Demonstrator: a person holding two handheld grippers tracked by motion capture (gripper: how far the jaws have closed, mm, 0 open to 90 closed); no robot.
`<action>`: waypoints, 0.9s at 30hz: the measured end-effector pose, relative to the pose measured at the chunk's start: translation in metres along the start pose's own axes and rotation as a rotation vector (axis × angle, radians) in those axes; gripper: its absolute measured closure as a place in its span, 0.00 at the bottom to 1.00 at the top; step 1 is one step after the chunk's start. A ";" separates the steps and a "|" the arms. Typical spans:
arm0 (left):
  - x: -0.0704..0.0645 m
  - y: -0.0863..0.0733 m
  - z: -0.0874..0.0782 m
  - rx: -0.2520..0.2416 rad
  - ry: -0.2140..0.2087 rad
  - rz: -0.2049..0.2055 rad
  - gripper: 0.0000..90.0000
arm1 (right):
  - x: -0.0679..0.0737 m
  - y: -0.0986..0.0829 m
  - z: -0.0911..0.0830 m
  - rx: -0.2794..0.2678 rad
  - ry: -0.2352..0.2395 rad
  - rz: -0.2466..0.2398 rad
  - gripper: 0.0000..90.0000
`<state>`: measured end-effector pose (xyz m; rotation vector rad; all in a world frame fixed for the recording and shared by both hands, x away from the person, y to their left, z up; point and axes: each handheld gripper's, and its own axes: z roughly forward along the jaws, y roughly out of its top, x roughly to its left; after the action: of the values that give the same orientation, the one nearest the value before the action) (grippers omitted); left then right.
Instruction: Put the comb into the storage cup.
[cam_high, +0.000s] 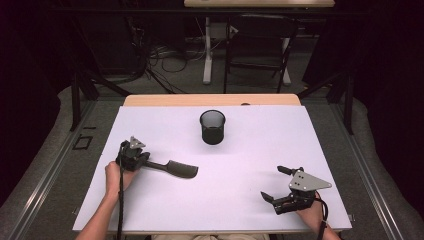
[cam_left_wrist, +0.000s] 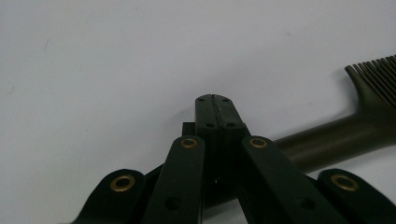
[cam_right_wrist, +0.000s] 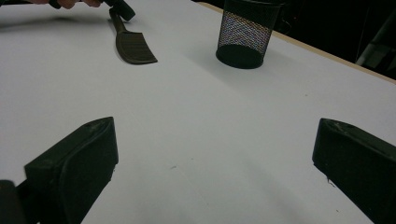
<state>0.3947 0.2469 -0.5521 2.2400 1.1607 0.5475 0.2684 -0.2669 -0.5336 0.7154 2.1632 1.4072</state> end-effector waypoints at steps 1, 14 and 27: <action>-0.001 -0.001 -0.001 0.004 -0.003 0.006 1.00 | 0.000 0.000 0.000 -0.002 -0.002 -0.001 0.00; -0.008 -0.005 -0.006 0.037 -0.030 0.026 1.00 | 0.000 0.000 0.001 -0.003 0.003 0.000 0.00; -0.011 -0.008 -0.010 0.044 -0.067 -0.009 1.00 | 0.000 0.000 0.001 0.005 0.005 -0.003 0.00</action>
<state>0.3782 0.2444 -0.5506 2.2714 1.1585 0.4441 0.2693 -0.2664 -0.5339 0.7107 2.1713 1.4040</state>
